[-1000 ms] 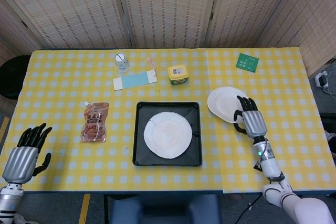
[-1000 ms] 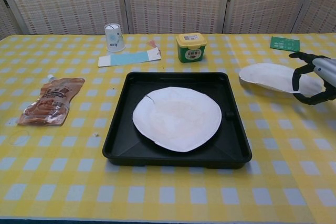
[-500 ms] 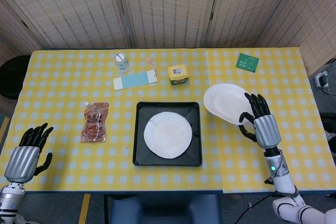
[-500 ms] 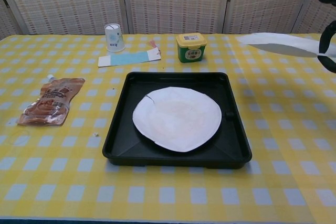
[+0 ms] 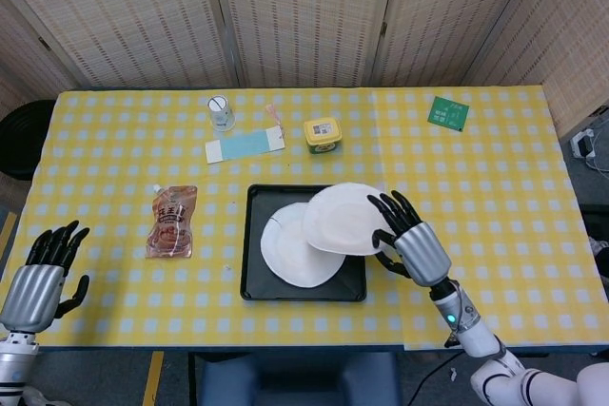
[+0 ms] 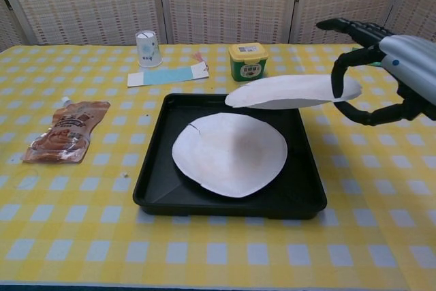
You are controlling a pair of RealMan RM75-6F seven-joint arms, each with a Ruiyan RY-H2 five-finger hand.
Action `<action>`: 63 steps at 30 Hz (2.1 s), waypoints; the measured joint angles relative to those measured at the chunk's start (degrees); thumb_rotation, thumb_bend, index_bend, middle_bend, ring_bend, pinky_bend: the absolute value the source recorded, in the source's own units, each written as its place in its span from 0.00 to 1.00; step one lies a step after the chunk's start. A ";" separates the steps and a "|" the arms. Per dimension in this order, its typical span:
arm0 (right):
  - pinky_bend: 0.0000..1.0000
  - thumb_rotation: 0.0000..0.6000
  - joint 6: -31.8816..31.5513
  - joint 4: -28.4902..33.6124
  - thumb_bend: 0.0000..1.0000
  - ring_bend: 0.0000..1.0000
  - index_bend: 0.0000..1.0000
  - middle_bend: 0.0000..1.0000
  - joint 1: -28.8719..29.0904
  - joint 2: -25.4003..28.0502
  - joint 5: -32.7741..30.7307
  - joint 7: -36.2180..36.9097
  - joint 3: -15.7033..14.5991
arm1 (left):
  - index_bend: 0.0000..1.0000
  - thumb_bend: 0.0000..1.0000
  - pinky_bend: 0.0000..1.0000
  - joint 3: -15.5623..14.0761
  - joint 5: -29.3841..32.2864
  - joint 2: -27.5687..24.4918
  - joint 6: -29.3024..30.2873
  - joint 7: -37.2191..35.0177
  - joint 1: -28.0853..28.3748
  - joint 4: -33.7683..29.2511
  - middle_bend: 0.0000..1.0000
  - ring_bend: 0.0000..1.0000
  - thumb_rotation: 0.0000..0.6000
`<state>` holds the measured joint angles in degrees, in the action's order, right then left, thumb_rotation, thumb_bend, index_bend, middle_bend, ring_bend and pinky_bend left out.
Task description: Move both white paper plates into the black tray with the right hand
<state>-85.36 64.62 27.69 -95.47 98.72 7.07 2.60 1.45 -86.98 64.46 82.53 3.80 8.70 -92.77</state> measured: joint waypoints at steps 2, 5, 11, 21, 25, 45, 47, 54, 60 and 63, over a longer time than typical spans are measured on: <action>0.00 1.00 1.51 0.11 0.46 0.05 0.65 0.08 1.12 -1.03 -0.03 -0.55 0.32 | 0.00 0.55 0.00 0.08 0.00 -0.26 0.31 -0.40 -0.14 -0.12 0.00 0.00 1.00; 0.00 1.00 3.53 -0.17 0.46 0.05 0.65 0.08 2.59 -2.95 -0.46 -1.20 1.02 | 0.00 0.55 0.00 0.11 -0.16 -0.69 0.67 -1.29 -0.32 -0.22 0.00 0.00 1.00; 0.00 1.00 5.27 -2.27 0.46 0.05 0.65 0.08 4.54 -6.49 -1.23 -1.04 2.05 | 0.00 0.55 0.00 0.35 -0.03 -1.60 1.53 -2.94 -0.86 -0.23 0.00 0.00 1.00; 0.00 1.00 8.05 -6.00 0.46 0.05 0.65 0.08 7.08 -10.86 -2.17 0.37 2.67 | 0.00 0.55 0.00 0.46 -0.14 -3.05 2.53 -4.98 -1.63 -0.65 0.00 0.00 1.00; 0.00 1.00 9.39 -8.38 0.46 0.05 0.65 0.08 8.05 -12.81 -2.86 1.57 2.85 | 0.00 0.55 0.00 0.57 0.23 -3.10 2.43 -4.98 -1.71 -0.60 0.00 0.00 1.00; 0.00 1.00 18.19 -0.39 0.40 0.00 0.00 0.00 9.56 -7.86 -5.78 -6.75 1.10 | 0.01 0.55 0.00 1.28 1.41 -2.44 2.73 -3.62 -2.18 -1.31 0.00 0.00 1.00; 0.00 1.00 20.34 2.74 0.38 0.00 0.00 0.00 9.73 -6.06 -6.70 -7.95 0.86 | 0.01 0.55 0.00 1.22 1.19 -2.50 2.69 -3.86 -2.17 -1.30 0.00 0.00 1.00; 0.00 1.00 26.81 15.10 0.34 0.00 0.00 0.00 10.04 2.68 -11.13 -14.06 0.18 | 0.01 0.55 0.00 0.97 0.98 -2.72 1.91 -4.38 -1.99 -1.41 0.00 0.00 1.00; 0.00 1.00 30.26 21.57 0.33 0.00 0.00 0.00 10.01 7.61 -14.99 -17.81 0.09 | 0.01 0.55 0.00 0.79 0.66 -2.72 1.82 -4.09 -1.95 -1.52 0.00 0.00 1.00; 0.00 1.00 28.34 23.66 0.33 0.00 0.00 0.00 8.80 9.46 -14.80 -17.18 -0.14 | 0.01 0.55 0.00 0.91 0.77 -2.62 1.84 -4.11 -1.95 -1.24 0.00 0.00 1.00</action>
<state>-57.02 88.28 36.49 -86.01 83.92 -10.10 2.45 2.36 -86.21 61.84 84.36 -0.31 6.75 -94.01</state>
